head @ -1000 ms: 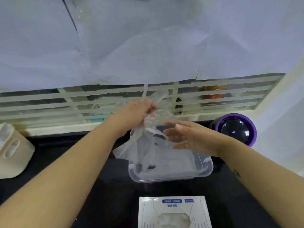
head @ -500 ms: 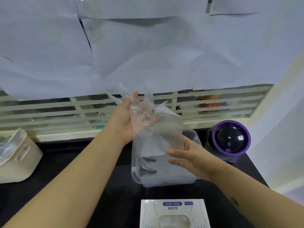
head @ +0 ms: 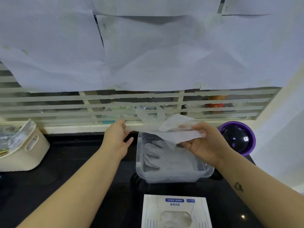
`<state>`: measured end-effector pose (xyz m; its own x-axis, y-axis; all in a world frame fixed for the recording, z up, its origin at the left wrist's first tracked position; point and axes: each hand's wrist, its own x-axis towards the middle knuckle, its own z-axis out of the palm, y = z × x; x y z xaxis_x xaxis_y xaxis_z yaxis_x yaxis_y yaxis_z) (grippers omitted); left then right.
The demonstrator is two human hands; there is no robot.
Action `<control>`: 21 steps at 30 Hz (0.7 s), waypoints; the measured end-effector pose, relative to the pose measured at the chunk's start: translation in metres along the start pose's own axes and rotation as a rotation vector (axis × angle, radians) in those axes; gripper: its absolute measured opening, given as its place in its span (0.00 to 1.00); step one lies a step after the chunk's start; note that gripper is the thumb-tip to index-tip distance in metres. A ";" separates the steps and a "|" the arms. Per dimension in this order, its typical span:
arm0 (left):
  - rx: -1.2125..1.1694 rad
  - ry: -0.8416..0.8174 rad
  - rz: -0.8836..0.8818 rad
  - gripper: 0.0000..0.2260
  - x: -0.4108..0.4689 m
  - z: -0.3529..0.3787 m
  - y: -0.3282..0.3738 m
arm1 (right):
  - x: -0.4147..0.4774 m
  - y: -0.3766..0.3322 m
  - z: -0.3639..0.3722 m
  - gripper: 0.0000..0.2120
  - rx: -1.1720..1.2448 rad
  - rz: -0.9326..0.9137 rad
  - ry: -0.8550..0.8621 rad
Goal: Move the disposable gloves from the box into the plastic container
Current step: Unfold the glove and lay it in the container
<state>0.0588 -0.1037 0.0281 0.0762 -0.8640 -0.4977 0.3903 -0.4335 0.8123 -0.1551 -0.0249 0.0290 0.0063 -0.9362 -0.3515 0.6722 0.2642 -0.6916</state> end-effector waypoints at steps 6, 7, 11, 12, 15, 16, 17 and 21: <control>0.497 -0.483 0.409 0.08 -0.020 0.002 0.022 | 0.007 -0.023 0.002 0.22 -0.187 -0.019 -0.070; 0.589 -0.683 0.299 0.09 -0.025 0.004 0.022 | 0.009 -0.026 0.005 0.22 -0.235 -0.034 -0.050; 0.669 -1.009 -0.149 0.29 -0.025 0.011 0.005 | 0.001 -0.043 0.029 0.05 -0.672 -0.200 -0.048; 0.575 -1.027 -0.202 0.35 -0.021 0.012 -0.002 | -0.003 -0.047 0.034 0.07 -0.810 -0.268 -0.087; 0.144 -0.993 -0.279 0.46 -0.013 0.015 -0.014 | -0.017 -0.050 0.044 0.12 -1.155 -0.445 -0.227; 0.033 -0.972 -0.284 0.46 -0.012 0.017 -0.016 | -0.021 -0.048 0.043 0.11 -1.270 -0.474 -0.264; -0.043 -0.951 -0.280 0.46 -0.011 0.017 -0.015 | -0.023 -0.046 0.041 0.11 -1.376 -0.489 -0.289; -0.118 -0.919 -0.203 0.45 -0.009 0.021 -0.010 | -0.023 -0.033 0.022 0.19 -1.667 -0.592 -0.389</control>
<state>0.0350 -0.0969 0.0310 -0.7355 -0.6605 -0.1507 0.4113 -0.6121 0.6754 -0.1612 -0.0174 0.0743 0.3866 -0.9127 0.1321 -0.7155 -0.3872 -0.5814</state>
